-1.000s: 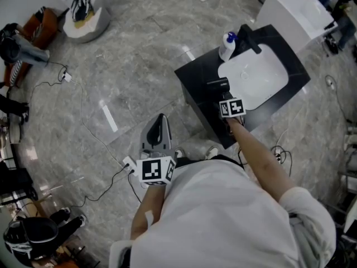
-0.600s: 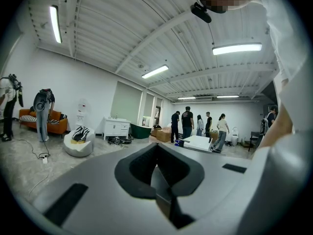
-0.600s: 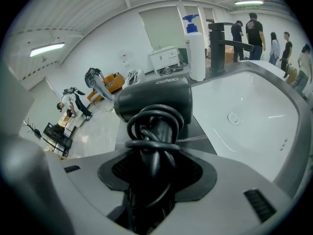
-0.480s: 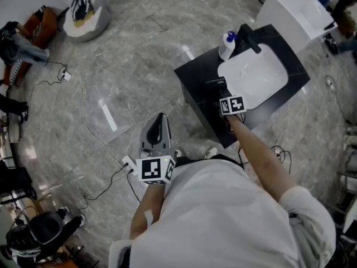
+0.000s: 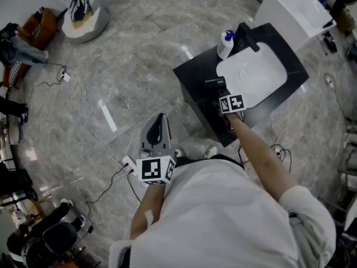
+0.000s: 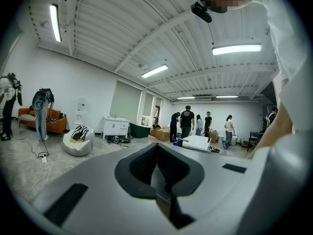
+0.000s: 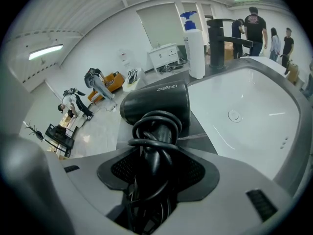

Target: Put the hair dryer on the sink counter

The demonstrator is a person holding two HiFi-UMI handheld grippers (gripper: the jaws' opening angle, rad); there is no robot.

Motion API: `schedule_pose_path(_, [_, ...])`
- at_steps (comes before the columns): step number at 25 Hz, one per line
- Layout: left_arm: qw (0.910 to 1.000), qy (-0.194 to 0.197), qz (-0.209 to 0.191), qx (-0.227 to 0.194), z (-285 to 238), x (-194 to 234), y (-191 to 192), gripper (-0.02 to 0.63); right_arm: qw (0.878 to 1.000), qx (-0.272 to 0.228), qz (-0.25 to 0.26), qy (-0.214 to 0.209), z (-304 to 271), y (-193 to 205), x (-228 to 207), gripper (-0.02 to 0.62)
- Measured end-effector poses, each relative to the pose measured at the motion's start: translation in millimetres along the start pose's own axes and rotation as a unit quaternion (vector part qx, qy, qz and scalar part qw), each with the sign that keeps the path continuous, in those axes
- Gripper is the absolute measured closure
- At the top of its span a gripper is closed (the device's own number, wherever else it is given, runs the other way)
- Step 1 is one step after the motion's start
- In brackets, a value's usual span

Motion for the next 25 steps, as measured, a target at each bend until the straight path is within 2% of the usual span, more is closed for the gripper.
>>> schedule_pose_path(8, [0.9998,0.018,0.002,0.003,-1,-4,3,0.604,1.0,-0.006,-0.003,-0.007,10,2,0,0.357])
schedule_pose_path(12, [0.9995,0.03,0.002,0.005,-1,-5,3,0.603,1.0,-0.016,-0.019,-0.016,16,7,2,0.356])
schedule_pose_path(25, [0.9963,0.085,0.002,0.009,0,-7,10,0.604,0.995,-0.068,-0.069,-0.004,47,36,2,0.353])
Point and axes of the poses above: the fingertips, and each gripper's own axes: z backward along the fingers, x to its left, y out of its underside, the point moved 7 cm from there along z, backward along the fingers, and after that the axes turned 4 degrees about x, right-handed, at the moved point
